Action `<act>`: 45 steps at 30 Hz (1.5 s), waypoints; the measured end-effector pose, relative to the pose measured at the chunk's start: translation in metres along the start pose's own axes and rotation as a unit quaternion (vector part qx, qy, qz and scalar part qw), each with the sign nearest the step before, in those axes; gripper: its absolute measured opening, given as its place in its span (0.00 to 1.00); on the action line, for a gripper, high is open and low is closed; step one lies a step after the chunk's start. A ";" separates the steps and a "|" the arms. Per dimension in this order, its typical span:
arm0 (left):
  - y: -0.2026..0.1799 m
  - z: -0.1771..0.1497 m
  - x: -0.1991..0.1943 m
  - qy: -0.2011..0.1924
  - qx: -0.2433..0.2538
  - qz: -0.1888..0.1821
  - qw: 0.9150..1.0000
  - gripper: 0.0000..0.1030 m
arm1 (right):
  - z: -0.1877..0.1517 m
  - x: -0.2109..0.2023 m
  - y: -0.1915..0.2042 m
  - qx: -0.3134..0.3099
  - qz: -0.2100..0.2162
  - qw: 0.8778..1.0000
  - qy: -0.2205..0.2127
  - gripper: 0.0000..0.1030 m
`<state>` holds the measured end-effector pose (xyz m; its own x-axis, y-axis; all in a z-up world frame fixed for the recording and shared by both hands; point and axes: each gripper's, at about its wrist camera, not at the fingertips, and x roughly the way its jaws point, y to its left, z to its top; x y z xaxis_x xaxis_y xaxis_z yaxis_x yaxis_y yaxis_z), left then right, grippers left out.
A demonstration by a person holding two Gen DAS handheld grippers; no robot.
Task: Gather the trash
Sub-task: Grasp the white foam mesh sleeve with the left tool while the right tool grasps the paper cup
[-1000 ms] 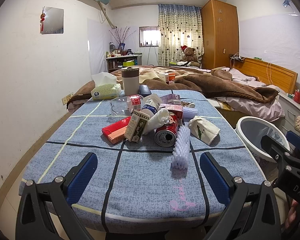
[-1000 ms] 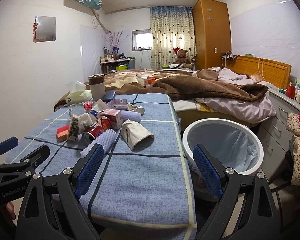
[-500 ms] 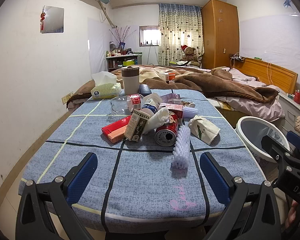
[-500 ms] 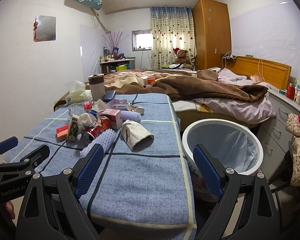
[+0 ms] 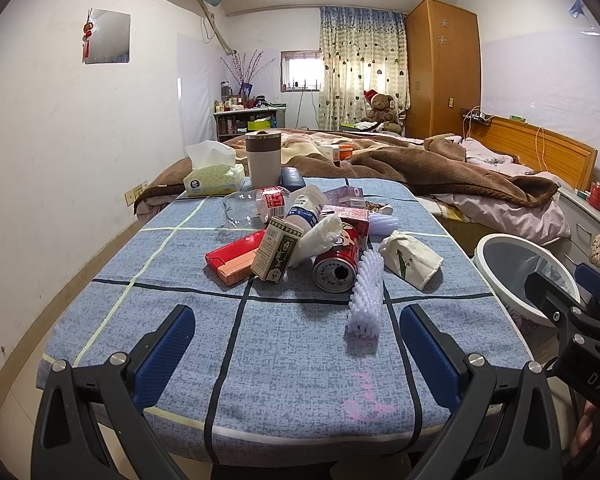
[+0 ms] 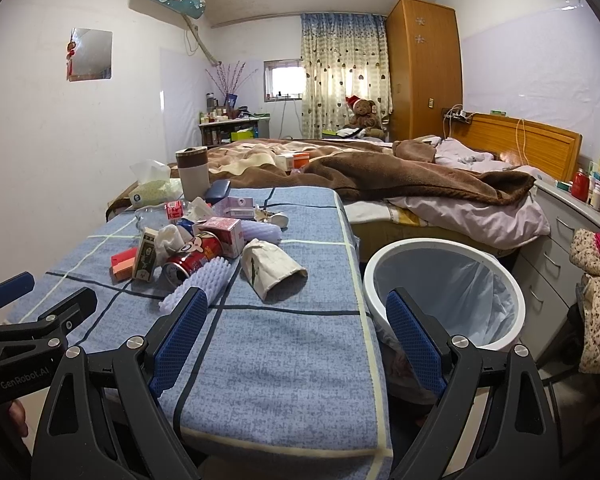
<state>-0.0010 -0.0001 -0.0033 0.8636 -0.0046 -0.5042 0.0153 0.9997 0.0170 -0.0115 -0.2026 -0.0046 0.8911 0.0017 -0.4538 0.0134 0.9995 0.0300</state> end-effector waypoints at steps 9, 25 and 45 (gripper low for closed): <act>0.000 0.000 0.001 0.001 0.000 0.000 1.000 1.00 | 0.000 0.000 0.000 -0.001 -0.001 1.000 0.000 0.90; 0.002 -0.002 0.009 0.009 -0.002 -0.002 1.000 1.00 | -0.002 0.003 -0.003 -0.005 -0.001 1.000 0.005 0.90; -0.013 -0.001 0.088 0.119 0.016 -0.112 0.986 0.86 | 0.019 0.095 -0.010 -0.054 0.044 0.995 0.067 0.87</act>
<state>0.0746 -0.0138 -0.0484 0.6944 -0.2172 -0.6861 0.2117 0.9728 -0.0937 0.0819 -0.2131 -0.0314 0.8180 0.0862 -0.5687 -0.1169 0.9930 -0.0176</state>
